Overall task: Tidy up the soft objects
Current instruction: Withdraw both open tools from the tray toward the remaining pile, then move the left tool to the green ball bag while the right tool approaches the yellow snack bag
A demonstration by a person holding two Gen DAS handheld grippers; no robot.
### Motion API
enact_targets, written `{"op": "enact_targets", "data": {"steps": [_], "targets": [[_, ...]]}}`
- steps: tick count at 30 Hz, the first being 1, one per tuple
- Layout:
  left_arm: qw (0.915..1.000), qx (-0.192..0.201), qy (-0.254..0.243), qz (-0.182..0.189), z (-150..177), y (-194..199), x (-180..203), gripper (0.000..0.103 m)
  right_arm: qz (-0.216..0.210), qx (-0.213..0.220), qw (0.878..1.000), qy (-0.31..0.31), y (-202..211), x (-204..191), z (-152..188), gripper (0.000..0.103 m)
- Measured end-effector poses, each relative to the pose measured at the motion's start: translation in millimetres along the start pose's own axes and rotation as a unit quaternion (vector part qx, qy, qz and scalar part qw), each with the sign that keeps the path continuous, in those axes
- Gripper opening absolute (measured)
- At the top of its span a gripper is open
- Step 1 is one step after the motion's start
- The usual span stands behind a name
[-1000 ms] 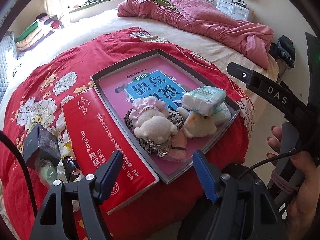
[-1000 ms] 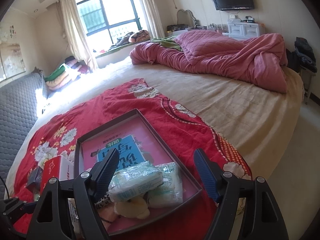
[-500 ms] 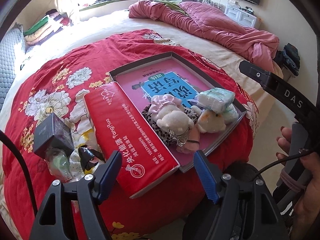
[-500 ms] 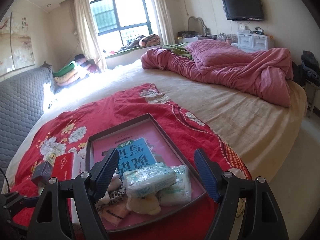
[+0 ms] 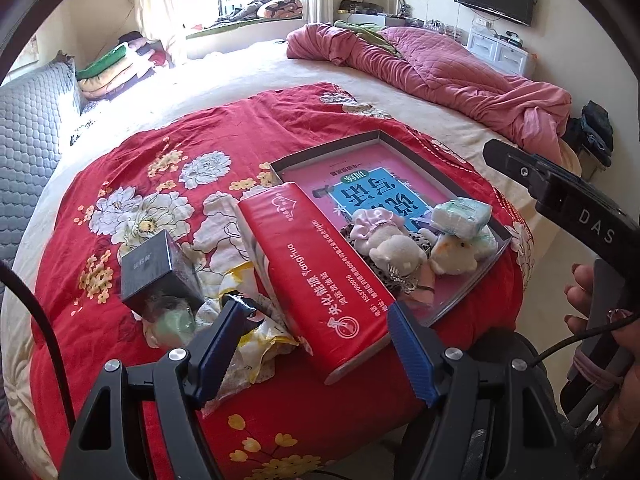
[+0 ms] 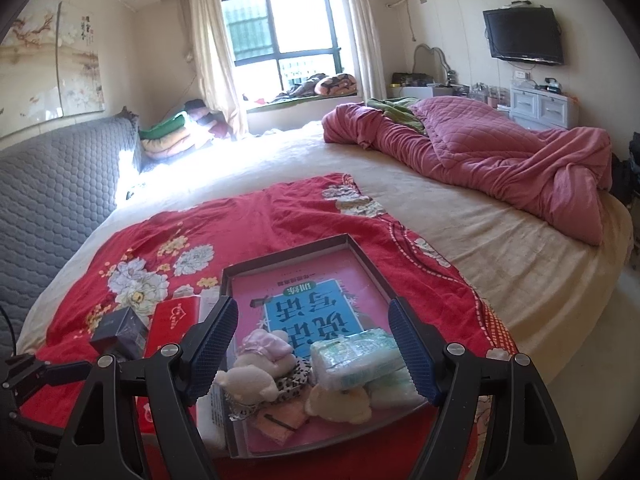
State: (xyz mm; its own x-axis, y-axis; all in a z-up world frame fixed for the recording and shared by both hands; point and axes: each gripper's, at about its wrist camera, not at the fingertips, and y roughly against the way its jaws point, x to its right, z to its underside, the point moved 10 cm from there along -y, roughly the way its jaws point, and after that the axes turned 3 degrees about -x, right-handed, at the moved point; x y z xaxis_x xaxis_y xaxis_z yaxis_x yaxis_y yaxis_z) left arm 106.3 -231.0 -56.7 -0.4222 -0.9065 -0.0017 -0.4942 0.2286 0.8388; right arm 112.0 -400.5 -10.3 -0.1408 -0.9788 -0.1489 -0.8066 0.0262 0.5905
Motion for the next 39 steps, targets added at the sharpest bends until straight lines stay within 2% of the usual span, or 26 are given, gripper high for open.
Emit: {"op": "enact_targets", "data": {"steps": [13, 23, 39], "targets": [[0.9986, 0.003, 0.048, -0.021, 17.5, 11.9, -58.7, 0.074, -0.045, -0.002, 0.997, 0.063, 8.3, -69.5, 4.4, 0.079], [0.9958, 0.004, 0.086, -0.031, 29.8, 15.5, -98.4, 0.074, -0.073, -0.006, 0.99, 0.118, 13.4, -116.7, 16.2, 0.079], [0.9865, 0.011, 0.158, -0.04, 43.5, 21.6, -163.0, 0.074, -0.104, -0.027, 0.978, 0.178, 13.6, -162.1, 39.8, 0.079]]}}
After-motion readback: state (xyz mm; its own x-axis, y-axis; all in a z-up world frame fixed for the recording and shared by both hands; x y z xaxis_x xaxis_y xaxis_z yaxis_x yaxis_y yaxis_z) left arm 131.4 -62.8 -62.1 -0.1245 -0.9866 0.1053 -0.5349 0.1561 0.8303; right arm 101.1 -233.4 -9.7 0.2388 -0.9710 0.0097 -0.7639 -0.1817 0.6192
